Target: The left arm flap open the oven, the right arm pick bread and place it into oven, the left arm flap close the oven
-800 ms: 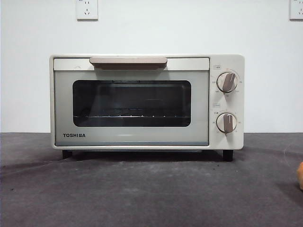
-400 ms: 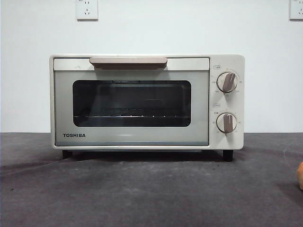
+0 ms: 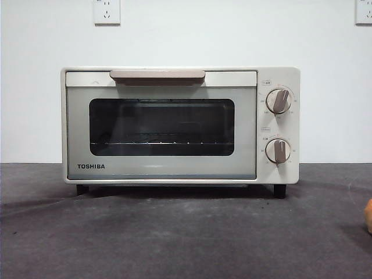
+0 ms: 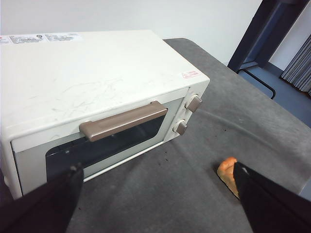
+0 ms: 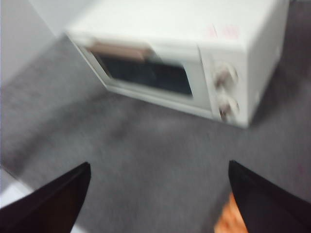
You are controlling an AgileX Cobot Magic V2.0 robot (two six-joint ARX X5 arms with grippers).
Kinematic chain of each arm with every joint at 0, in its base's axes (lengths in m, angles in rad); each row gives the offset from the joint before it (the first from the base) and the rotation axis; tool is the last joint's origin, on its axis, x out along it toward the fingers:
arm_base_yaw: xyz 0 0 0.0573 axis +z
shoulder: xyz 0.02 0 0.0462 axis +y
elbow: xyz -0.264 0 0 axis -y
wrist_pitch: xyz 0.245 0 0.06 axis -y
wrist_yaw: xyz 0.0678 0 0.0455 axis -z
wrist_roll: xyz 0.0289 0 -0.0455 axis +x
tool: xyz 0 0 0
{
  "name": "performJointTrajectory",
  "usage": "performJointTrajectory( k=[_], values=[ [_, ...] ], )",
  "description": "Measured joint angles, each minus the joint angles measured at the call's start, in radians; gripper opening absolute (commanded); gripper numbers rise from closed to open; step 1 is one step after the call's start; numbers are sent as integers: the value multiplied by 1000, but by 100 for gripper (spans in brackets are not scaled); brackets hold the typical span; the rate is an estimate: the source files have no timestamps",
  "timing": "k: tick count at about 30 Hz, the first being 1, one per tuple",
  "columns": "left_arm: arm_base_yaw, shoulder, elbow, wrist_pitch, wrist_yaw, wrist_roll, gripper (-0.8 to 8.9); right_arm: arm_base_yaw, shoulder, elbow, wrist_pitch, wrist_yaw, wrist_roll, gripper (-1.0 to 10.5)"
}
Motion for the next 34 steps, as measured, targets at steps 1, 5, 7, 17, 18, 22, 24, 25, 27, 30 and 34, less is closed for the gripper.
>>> performJointTrajectory(
  k=[1, 5, 7, 17, 18, 22, 24, 25, 27, 30, 34],
  values=[
    [-1, 0, 0, 0, 0, 0, 497, 0, 21, 0, -29, 10, 2, 455],
    [-1, 0, 0, -10, 0, 0, 497, 0, 91, -14, -83, 46, 10, 455],
    [-1, 0, 0, -20, 0, 0, 497, 0, 121, -33, -97, 70, 18, 455],
    [-1, -3, 0, -24, 0, -11, 497, 20, 279, -241, -24, 165, 83, 455],
    [-1, -4, 0, -25, 0, -12, 497, 24, 295, -257, -16, 169, 91, 455],
    [-1, -7, 0, -24, 0, -13, 497, 47, 381, -283, 10, 209, 133, 455],
    [-1, -7, 0, -24, 0, -13, 497, 58, 412, -283, 39, 224, 141, 455],
    [-1, -7, 0, -24, 0, -13, 497, 64, 430, -283, 51, 243, 143, 455],
    [-1, -7, 0, -25, 0, -13, 497, 74, 471, -283, 69, 284, 150, 455],
    [-1, -7, 0, -25, 0, -14, 497, 85, 535, -283, 99, 317, 159, 455],
    [-1, -7, 0, -25, 0, -15, 497, 100, 602, -283, 161, 317, 161, 455]
  ],
)
